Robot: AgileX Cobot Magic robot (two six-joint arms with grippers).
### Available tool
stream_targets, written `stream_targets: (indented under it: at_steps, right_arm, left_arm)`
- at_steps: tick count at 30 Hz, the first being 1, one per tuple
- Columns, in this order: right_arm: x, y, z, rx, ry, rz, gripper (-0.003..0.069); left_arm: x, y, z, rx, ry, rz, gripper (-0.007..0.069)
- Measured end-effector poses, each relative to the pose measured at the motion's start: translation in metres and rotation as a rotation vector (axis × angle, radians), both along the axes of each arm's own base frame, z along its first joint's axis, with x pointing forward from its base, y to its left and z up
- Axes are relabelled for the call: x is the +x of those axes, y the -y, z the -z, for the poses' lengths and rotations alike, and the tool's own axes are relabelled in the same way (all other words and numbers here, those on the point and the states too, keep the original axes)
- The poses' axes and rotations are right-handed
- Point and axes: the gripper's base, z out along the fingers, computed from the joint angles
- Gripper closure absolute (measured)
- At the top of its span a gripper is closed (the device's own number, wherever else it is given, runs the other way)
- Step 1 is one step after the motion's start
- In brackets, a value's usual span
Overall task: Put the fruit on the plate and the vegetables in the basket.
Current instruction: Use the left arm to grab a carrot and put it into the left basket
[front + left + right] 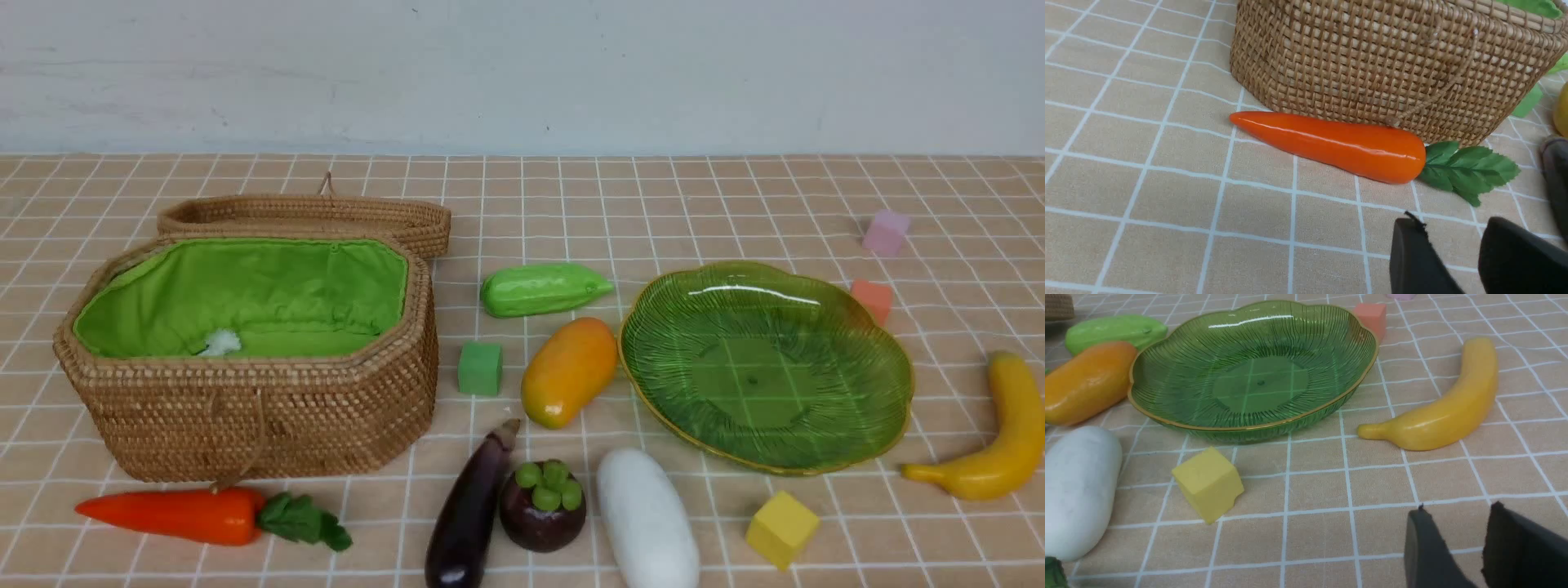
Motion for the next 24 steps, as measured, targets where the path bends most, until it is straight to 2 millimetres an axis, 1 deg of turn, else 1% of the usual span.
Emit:
stream_targets:
  at_steps: [10,11,12,13,15,16,17,18,20,21,22,23,24]
  right_arm:
    - [0.000,0.000,0.000,0.000,0.000,0.000,0.0420]
    - [0.000,0.000,0.000,0.000,0.000,0.000,0.0420]
    - [0.000,0.000,0.000,0.000,0.000,0.000,0.0420]
    - [0.000,0.000,0.000,0.000,0.000,0.000,0.0420]
    - [0.000,0.000,0.000,0.000,0.000,0.000,0.0420]
    - [0.000,0.000,0.000,0.000,0.000,0.000,0.0420]
    - [0.000,0.000,0.000,0.000,0.000,0.000,0.0420]
    - [0.000,0.000,0.000,0.000,0.000,0.000,0.0420]
    - [0.000,0.000,0.000,0.000,0.000,0.000,0.0420]
    - [0.000,0.000,0.000,0.000,0.000,0.000,0.0420]
    - [0.000,0.000,0.000,0.000,0.000,0.000,0.0420]
    - [0.000,0.000,0.000,0.000,0.000,0.000,0.0420]
    - [0.000,0.000,0.000,0.000,0.000,0.000,0.0420]
  left_arm:
    - [0.000,0.000,0.000,0.005,0.004,0.000,0.0386]
    - [0.001,0.000,-0.004,-0.002,0.044,-0.001,0.0386]
    - [0.001,0.000,-0.004,-0.002,0.044,-0.001,0.0386]
    - [0.003,0.001,-0.010,-0.078,0.110,-0.010,0.0386]
    - [0.004,0.002,-0.019,-0.241,0.184,-0.030,0.0386]
    - [0.004,0.002,-0.024,-0.365,0.228,-0.047,0.0386]
    - [0.004,0.002,-0.026,-0.406,0.242,-0.052,0.0386]
    - [0.004,0.001,-0.030,-0.532,0.281,-0.070,0.0386]
    - [0.004,-0.003,-0.039,-0.699,0.367,-0.101,0.0389]
    - [0.004,-0.003,-0.040,-0.710,0.373,-0.103,0.0391]
    - [0.003,-0.005,-0.044,-0.770,0.398,-0.108,0.0410]
    - [0.003,-0.004,-0.045,-0.776,0.399,-0.105,0.0414]
    - [0.002,-0.002,-0.053,-0.786,0.387,-0.078,0.0459]
